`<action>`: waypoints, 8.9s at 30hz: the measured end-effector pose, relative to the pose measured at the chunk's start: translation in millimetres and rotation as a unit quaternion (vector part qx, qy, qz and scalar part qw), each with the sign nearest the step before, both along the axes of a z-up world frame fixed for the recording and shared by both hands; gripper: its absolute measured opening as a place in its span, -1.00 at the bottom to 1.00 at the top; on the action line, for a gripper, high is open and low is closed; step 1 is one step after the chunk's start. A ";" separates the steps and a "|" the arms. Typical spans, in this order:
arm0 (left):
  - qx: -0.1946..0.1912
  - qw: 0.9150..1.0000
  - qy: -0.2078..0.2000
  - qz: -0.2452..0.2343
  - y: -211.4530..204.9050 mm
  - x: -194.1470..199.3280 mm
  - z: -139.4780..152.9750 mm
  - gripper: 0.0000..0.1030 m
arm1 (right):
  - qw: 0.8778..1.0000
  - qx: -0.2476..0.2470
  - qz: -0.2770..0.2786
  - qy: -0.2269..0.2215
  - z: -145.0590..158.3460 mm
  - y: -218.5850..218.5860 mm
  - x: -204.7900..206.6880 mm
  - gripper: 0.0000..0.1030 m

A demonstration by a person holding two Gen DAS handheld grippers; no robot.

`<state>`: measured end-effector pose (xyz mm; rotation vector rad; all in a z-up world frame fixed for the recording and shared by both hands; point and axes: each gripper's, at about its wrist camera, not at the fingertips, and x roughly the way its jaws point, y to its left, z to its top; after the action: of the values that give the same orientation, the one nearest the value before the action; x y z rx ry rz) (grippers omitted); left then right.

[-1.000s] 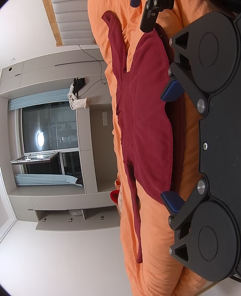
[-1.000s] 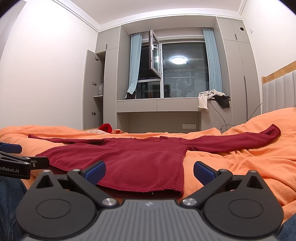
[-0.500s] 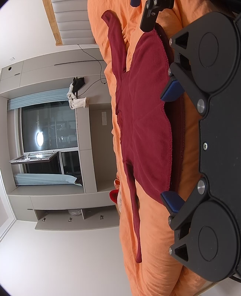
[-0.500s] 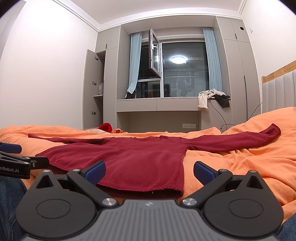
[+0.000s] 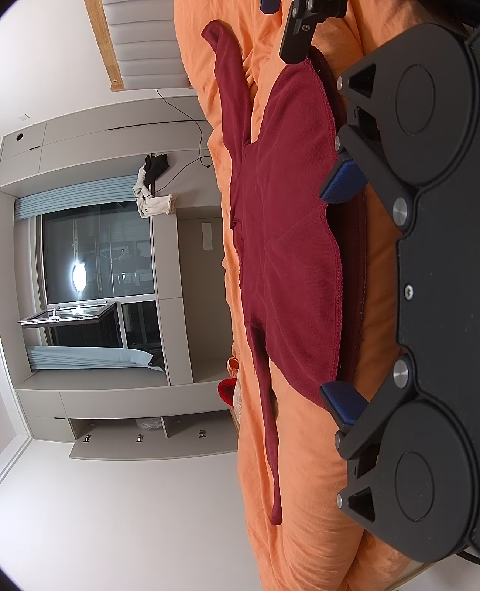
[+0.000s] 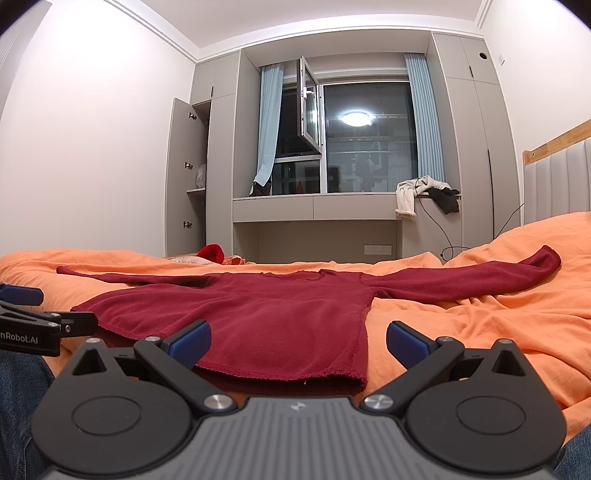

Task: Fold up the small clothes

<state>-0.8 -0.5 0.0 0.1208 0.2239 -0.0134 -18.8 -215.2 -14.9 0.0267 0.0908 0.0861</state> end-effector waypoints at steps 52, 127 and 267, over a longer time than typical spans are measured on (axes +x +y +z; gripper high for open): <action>0.006 0.995 0.098 -0.004 -12.7 61.9 10.0 0.99 | 0.990 -0.010 0.003 0.139 21.8 -9.0 55.4 1.00; 0.005 0.983 0.181 0.018 -63.2 320.7 0.0 0.99 | 0.905 0.236 -0.351 0.040 17.7 -403.0 286.3 0.49; -0.207 0.948 0.168 0.174 123.5 322.5 52.1 0.99 | 0.918 -0.299 0.172 0.196 16.3 88.3 369.0 0.52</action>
<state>321.7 123.0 52.1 -0.3450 0.5753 0.2720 350.3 -126.8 1.3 -0.5896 0.5222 0.4021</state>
